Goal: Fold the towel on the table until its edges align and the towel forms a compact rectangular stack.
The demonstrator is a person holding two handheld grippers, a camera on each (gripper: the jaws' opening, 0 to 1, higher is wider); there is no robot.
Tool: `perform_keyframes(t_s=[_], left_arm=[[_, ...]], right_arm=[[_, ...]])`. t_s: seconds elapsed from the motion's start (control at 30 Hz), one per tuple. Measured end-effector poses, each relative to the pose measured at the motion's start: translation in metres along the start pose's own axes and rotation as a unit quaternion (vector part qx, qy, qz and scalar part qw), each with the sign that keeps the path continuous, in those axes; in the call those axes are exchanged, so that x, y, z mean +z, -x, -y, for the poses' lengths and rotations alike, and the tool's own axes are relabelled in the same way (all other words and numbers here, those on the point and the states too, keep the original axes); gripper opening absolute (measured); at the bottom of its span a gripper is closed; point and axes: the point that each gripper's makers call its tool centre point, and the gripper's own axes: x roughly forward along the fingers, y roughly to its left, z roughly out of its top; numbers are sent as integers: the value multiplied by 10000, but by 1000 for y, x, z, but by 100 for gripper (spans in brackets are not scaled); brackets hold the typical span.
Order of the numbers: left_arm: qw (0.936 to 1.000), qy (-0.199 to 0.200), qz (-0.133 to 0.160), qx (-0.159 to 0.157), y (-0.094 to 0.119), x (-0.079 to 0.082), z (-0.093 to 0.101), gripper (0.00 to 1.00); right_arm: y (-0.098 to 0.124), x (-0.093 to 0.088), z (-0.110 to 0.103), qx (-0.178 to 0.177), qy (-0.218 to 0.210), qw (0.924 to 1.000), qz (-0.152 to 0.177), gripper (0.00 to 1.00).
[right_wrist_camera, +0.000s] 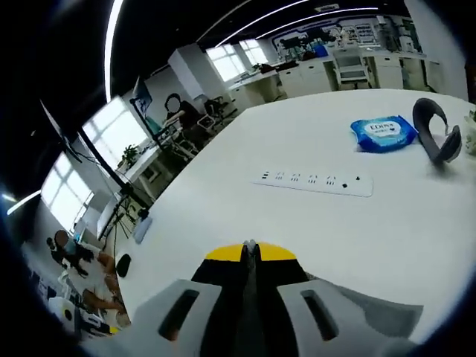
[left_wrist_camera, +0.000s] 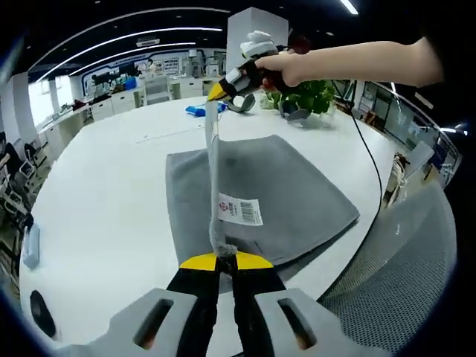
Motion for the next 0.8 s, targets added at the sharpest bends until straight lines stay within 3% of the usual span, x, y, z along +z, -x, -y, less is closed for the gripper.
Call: perform_keyframes(t_s=[0.07,0.17,0.33,0.5,0.8], left_arm=[[9997,105,-197,11,-3,-10,-3,6],[9995,166,-247,36,-5,-13,-6,6],[9990,-145,-409,-41,-6,-11,-3,6],[9950,-497,-863,-76,-15,-28,-13,6],[9950,-8,-996,-82,-23,-42,-21,6]], right_arm=[[-9,-4,-2,65,-137,9999,-41,2],[-18,-6,-2,87,-160,9998,-26,2],[-38,-12,-2,135,-32,9999,-38,2],[-58,-20,-3,215,9,9996,-177,2],[-92,-35,-6,319,-9,9989,-340,3]])
